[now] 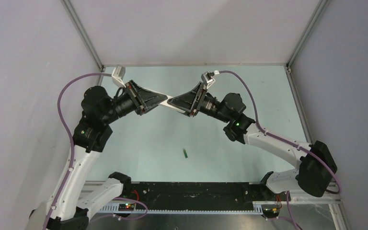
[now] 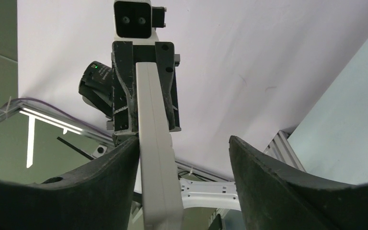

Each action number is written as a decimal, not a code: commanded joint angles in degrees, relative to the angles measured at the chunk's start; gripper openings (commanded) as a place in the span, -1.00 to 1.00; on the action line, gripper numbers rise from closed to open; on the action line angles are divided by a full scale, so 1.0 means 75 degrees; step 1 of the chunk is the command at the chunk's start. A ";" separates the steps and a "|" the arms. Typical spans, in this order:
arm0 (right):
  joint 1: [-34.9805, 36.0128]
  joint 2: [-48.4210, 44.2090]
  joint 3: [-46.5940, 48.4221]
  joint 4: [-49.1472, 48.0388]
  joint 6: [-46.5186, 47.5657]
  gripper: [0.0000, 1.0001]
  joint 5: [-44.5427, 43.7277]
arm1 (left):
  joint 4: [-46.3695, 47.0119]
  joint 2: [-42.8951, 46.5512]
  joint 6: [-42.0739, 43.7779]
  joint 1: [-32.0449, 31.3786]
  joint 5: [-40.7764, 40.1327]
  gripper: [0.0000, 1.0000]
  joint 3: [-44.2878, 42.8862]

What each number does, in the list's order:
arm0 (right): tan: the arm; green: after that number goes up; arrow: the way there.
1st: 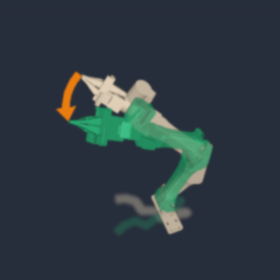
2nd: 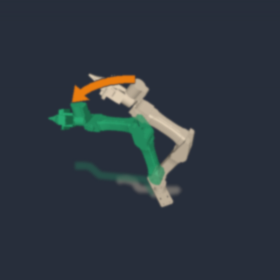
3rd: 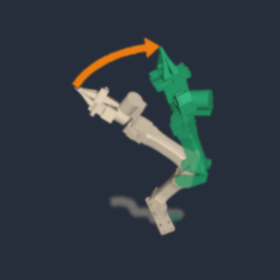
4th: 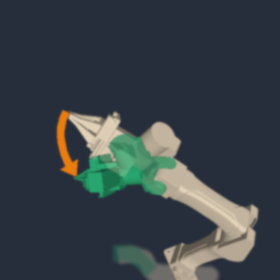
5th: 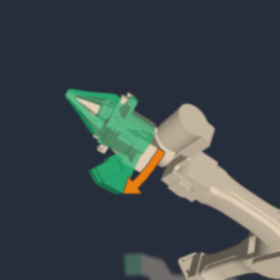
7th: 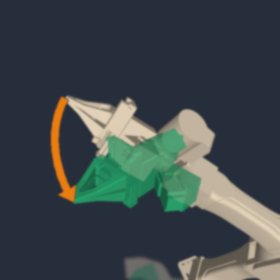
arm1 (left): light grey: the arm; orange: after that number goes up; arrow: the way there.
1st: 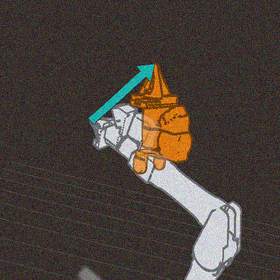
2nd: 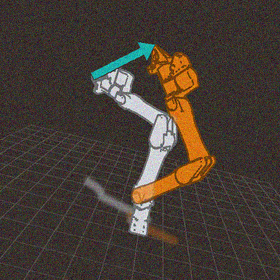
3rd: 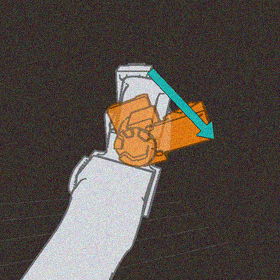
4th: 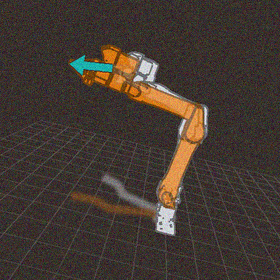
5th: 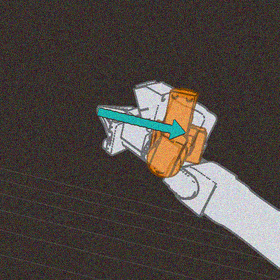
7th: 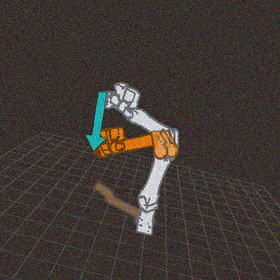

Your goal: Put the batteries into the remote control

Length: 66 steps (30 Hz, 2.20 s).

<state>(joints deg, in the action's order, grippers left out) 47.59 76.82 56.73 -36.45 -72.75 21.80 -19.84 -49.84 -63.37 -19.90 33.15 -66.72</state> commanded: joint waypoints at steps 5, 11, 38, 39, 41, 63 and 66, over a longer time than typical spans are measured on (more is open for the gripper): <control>-0.0079 0.0232 0.0279 0.0188 -0.0177 0.02 0.0173 | 0.0465 0.0124 0.0102 0.0017 0.0253 -1.00 -0.0181; -0.0106 0.0193 -0.0184 0.0086 -0.0282 -0.32 0.0281 | 0.0468 0.0192 0.0065 0.0188 0.0217 -1.00 -0.0457; -0.0139 0.0032 -0.0687 -0.0786 -0.0290 -1.00 0.0523 | 0.0489 0.0209 0.0070 0.0485 0.0300 -1.00 -0.0540; -0.0119 -0.0001 -0.0662 -0.0627 -0.0300 -1.00 0.0382 | 0.0494 0.0211 0.0053 0.0485 0.0284 -1.00 -0.0504; -0.0044 -0.0035 -0.0583 -0.0394 -0.0335 -0.90 0.0166 | 0.0495 0.0190 0.0063 0.0485 0.0251 -1.00 -0.0397; -0.0017 -0.0390 -0.0398 0.1568 -0.0244 -0.09 -0.0487 | 0.0496 0.0158 0.0252 0.0484 0.0053 -1.00 -0.0229; -0.0037 -0.0403 -0.0403 0.1621 -0.0234 -0.15 -0.0515 | 0.0495 0.0171 0.0280 0.0485 0.0057 -1.00 -0.0186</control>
<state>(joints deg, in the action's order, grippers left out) 47.44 73.56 53.71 -30.98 -76.99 18.39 -23.38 -49.82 -59.81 -16.32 31.94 -66.96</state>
